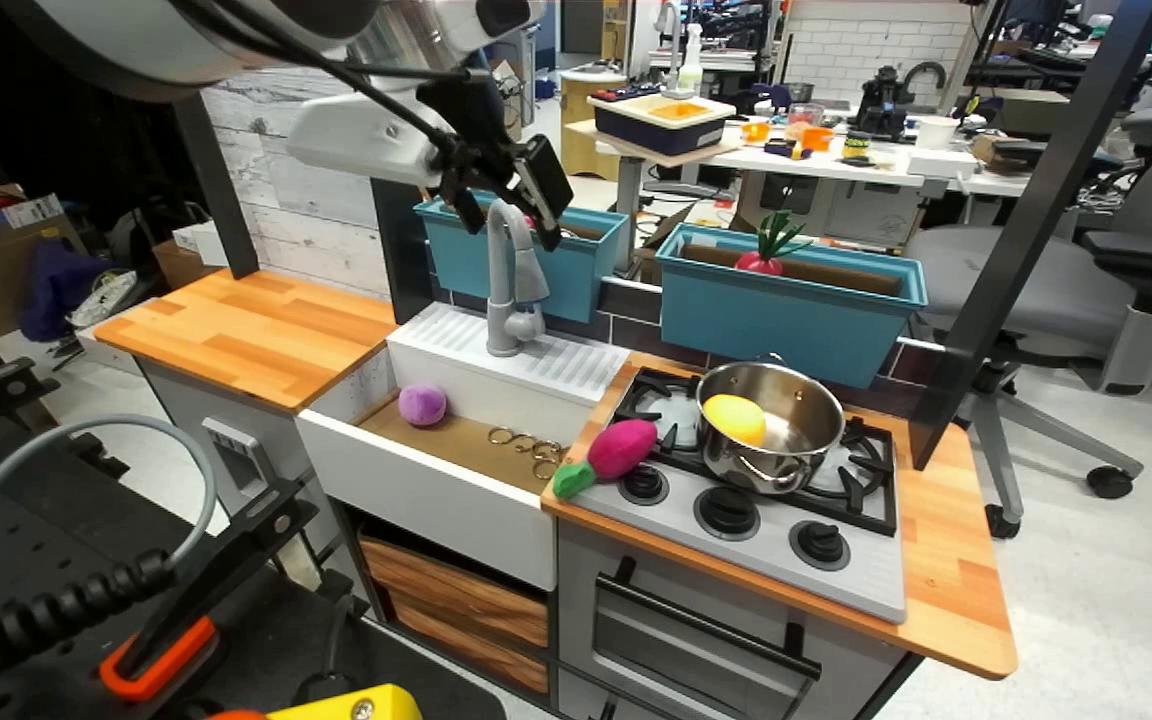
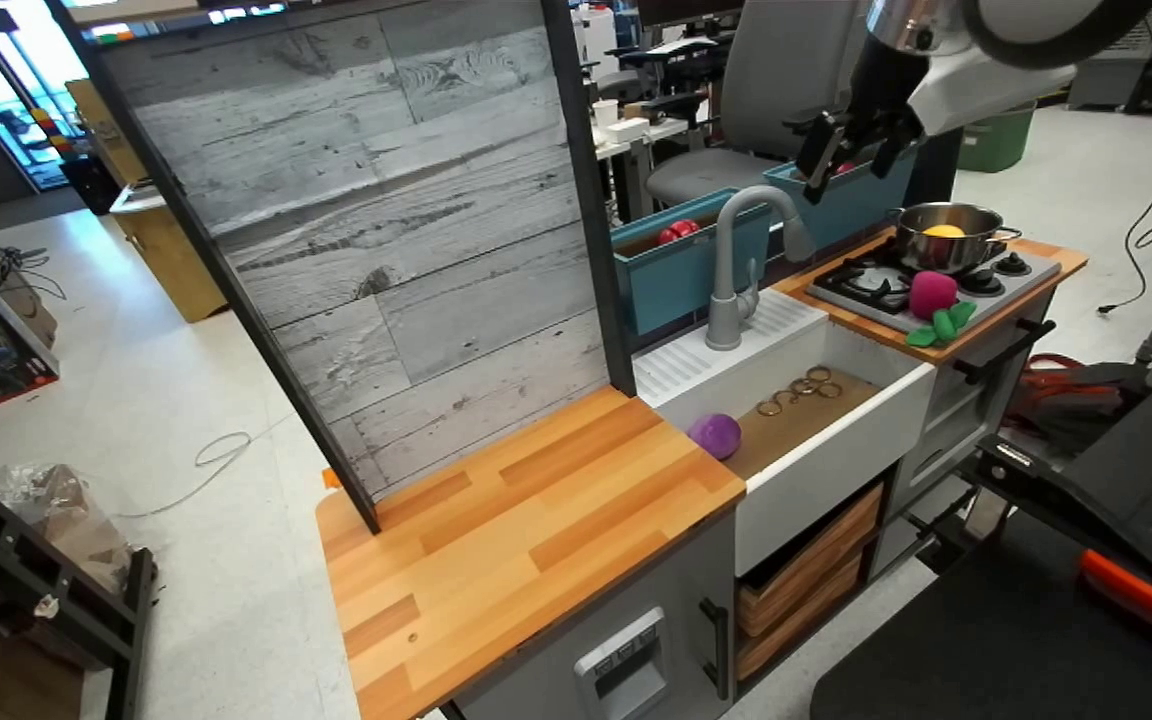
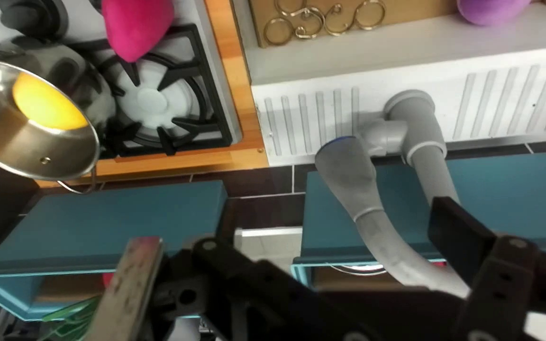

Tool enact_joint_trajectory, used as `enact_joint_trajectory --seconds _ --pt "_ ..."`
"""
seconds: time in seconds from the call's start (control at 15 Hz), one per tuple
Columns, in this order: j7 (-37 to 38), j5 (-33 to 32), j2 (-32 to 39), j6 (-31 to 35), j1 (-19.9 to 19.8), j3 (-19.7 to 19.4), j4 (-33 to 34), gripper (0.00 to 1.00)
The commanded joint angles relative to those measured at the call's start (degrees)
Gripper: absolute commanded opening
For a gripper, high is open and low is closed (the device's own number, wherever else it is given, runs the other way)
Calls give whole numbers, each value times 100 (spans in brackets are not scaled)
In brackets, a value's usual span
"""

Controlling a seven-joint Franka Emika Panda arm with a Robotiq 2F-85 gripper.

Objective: Push the grey faucet head to the left

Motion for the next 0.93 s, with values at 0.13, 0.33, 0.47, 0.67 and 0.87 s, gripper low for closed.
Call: enact_joint_trajectory --seconds 0.13,0.33,0.47,0.67,0.87 --pt "-1008 935 1164 1291 -323 720 1050 100" --pt "-1161 797 1571 1537 -592 1173 1446 100" --pt "-1239 719 1808 1585 -741 1411 1676 100" --pt "-1336 653 1894 1467 -948 1606 1681 100" --pt "-1161 877 1573 1159 -1008 1649 1216 100"
